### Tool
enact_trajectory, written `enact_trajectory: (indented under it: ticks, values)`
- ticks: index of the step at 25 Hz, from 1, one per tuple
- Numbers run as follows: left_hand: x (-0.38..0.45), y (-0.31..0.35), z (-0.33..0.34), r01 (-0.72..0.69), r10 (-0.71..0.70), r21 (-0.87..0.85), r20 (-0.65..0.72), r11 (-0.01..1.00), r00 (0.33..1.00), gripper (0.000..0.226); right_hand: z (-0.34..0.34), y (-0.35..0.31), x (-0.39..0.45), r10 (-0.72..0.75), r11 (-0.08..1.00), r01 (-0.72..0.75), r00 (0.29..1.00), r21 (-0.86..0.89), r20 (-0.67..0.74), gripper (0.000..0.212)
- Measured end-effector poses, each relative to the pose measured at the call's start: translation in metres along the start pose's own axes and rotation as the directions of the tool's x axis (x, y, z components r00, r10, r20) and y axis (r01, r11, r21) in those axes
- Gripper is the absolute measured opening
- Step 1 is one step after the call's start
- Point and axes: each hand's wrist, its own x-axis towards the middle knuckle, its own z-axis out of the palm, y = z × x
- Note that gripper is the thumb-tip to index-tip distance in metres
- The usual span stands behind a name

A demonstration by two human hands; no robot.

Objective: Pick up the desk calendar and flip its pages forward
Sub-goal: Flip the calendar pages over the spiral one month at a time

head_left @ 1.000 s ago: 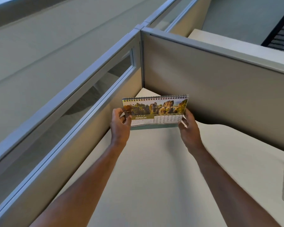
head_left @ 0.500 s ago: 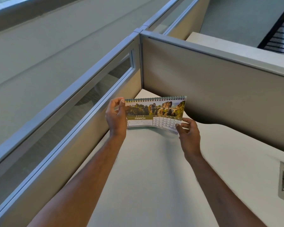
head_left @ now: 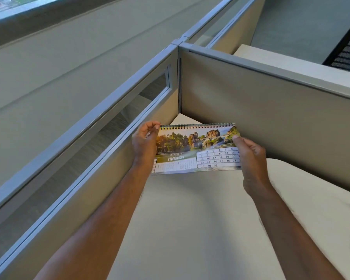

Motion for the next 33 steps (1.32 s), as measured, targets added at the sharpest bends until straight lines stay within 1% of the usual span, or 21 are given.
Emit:
enact_trajectory:
  ticks: [1,3,4,5,6,7,8,9,11,13,14,15,17,19,20,22,24,27,29,31,33]
  values:
    - [0.001,0.000,-0.002,-0.003,0.002,0.005,0.016,1.000,1.000,0.009,0.003,-0.007,0.003,-0.004,1.000,0.004,1.000,0.007,-0.012,0.023]
    - [0.002,0.000,-0.006,0.021,-0.019,-0.043,0.054,0.999,0.998,0.011,0.006,-0.019,0.011,-0.016,0.999,0.017,0.999,0.046,-0.035,0.015]
    - [0.002,0.001,-0.007,0.046,-0.040,-0.077,0.067,0.996,0.997,0.014,0.008,-0.024,0.015,-0.015,0.996,0.018,0.999,0.083,-0.035,0.018]
    - [0.001,0.001,-0.007,0.063,-0.056,-0.098,0.070,0.993,0.996,0.019,0.009,-0.029,0.018,-0.007,0.993,0.010,1.000,0.116,-0.027,0.026]
    - [0.001,0.001,-0.006,0.069,-0.063,-0.104,0.062,0.992,0.996,0.023,0.009,-0.033,0.021,0.004,0.992,-0.002,1.000,0.124,-0.015,0.032]
    - [0.000,0.001,-0.006,0.066,-0.061,-0.096,0.052,0.993,0.997,0.027,0.009,-0.038,0.024,0.022,0.992,-0.023,1.000,0.123,0.004,0.034]
    - [-0.001,0.001,-0.006,0.057,-0.052,-0.088,0.051,0.994,0.997,0.027,0.008,-0.041,0.026,0.042,0.992,-0.045,0.999,0.116,0.027,0.033]
    - [-0.001,-0.001,-0.006,0.041,-0.036,-0.079,0.058,0.996,0.998,0.021,0.008,-0.043,0.027,0.061,0.990,-0.066,0.997,0.126,0.045,0.033]
    - [-0.001,-0.001,-0.006,0.008,-0.003,-0.061,0.083,0.998,0.997,0.010,0.006,-0.044,0.030,0.042,0.992,-0.048,0.998,0.119,0.054,0.045]
    - [0.001,-0.001,-0.004,0.000,0.003,-0.031,0.075,1.000,0.997,0.006,0.005,-0.040,0.031,0.018,0.998,-0.023,0.997,0.056,0.077,0.058]
    - [0.001,-0.001,-0.003,-0.005,0.005,-0.005,0.064,1.000,0.998,0.005,0.005,-0.037,0.032,0.021,0.999,-0.024,0.996,0.045,0.086,0.060]
    - [0.001,-0.001,-0.002,-0.015,0.014,0.021,0.055,1.000,0.998,0.006,0.006,-0.036,0.032,0.017,0.999,-0.021,0.996,0.047,0.085,0.058]
    - [0.001,-0.001,0.000,-0.020,0.018,0.045,0.043,0.999,0.999,0.011,0.007,-0.032,0.036,-0.033,0.998,0.029,0.997,0.052,0.067,0.043]
    - [0.004,-0.002,0.002,0.001,-0.002,0.061,0.014,0.998,1.000,0.015,0.008,-0.024,0.042,-0.084,0.996,0.083,0.995,0.009,0.053,0.027]
    - [0.005,-0.001,0.003,0.019,-0.019,0.062,-0.002,0.998,1.000,0.015,0.008,-0.018,0.045,-0.097,0.994,0.099,0.994,-0.042,0.053,0.025]
    - [0.008,-0.001,0.006,0.051,-0.049,0.062,-0.028,0.997,0.998,0.014,0.006,-0.004,0.051,-0.117,0.973,0.127,0.991,-0.190,0.063,0.032]
    - [0.009,-0.001,0.007,0.070,-0.067,0.073,-0.042,0.995,0.997,0.014,0.004,0.007,0.054,-0.169,0.929,0.183,0.983,-0.321,0.070,0.036]
    - [0.013,-0.001,0.007,0.109,-0.106,0.075,-0.046,0.991,0.993,0.014,0.002,0.014,0.058,-0.250,0.883,0.258,0.966,-0.391,0.073,0.033]
    - [0.014,0.000,0.007,0.120,-0.119,0.029,-0.044,0.992,0.992,0.016,0.002,0.016,0.059,-0.286,0.848,0.289,0.955,-0.445,0.075,0.030]
    - [0.014,0.000,0.008,0.096,-0.098,-0.035,-0.042,0.995,0.994,0.018,0.004,0.017,0.058,-0.297,0.831,0.287,0.953,-0.477,0.058,0.027]
    - [0.014,-0.003,0.008,0.072,-0.073,-0.021,-0.047,0.997,0.996,0.012,0.007,0.018,0.055,-0.293,0.845,0.270,0.956,-0.462,0.023,0.027]
